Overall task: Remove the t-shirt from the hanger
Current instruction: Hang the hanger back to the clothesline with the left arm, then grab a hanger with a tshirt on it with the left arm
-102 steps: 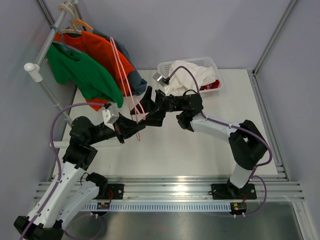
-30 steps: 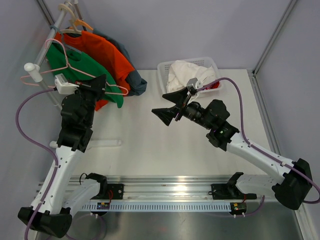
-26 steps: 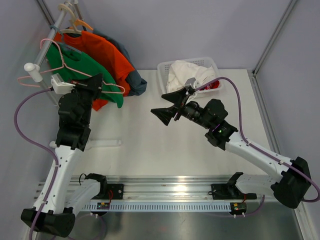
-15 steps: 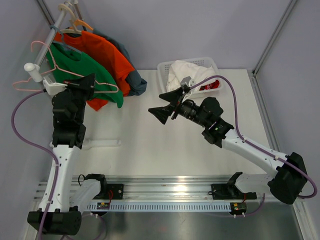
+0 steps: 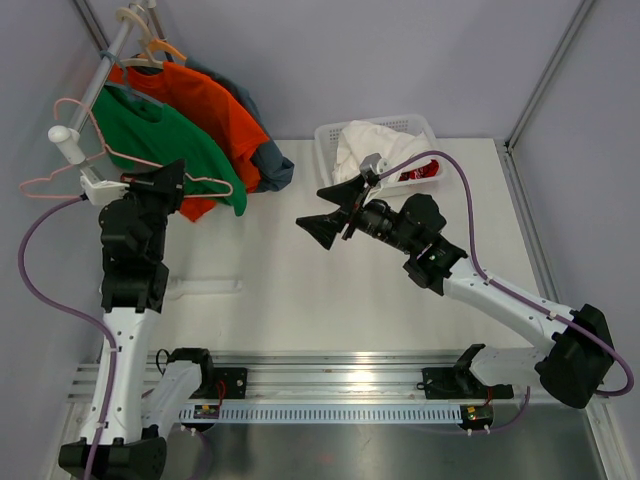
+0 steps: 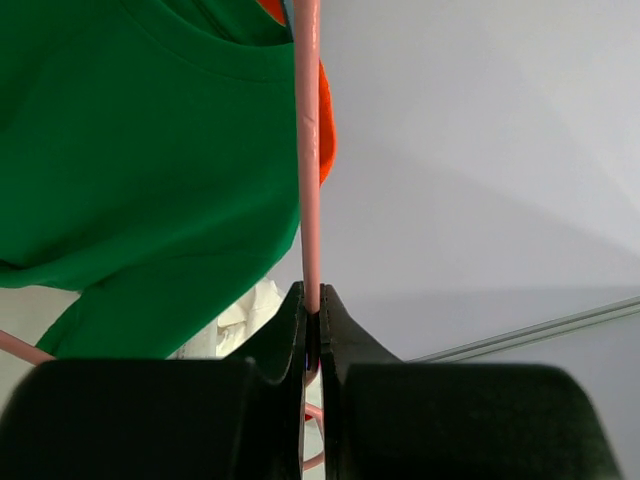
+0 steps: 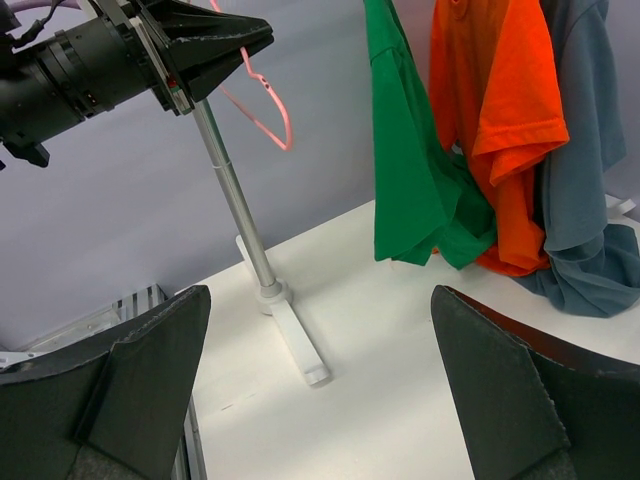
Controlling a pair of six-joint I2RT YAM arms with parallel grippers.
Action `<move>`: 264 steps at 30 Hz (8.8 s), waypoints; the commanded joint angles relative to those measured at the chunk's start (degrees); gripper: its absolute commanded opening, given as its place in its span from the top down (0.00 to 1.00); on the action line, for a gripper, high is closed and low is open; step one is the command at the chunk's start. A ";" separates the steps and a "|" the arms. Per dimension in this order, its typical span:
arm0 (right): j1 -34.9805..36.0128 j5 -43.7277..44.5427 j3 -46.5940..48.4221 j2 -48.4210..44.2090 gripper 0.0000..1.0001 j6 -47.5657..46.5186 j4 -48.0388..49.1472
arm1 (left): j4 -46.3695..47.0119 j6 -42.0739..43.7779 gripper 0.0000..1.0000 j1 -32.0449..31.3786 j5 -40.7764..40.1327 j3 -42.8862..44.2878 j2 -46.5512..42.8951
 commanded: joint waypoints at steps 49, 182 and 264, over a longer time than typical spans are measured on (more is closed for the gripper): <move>-0.24 0.66 13.38 5.85 0.01 -3.69 -9.47 | -3.91 16.77 0.01 0.97 6.93 2.11 -2.82; 2.05 2.86 27.29 24.67 0.01 -23.30 22.16 | -36.24 28.03 0.12 -6.87 -24.89 63.89 47.97; 2.05 4.61 20.79 16.76 0.00 -26.37 17.15 | 0.49 52.02 1.00 -28.84 -62.25 43.07 40.07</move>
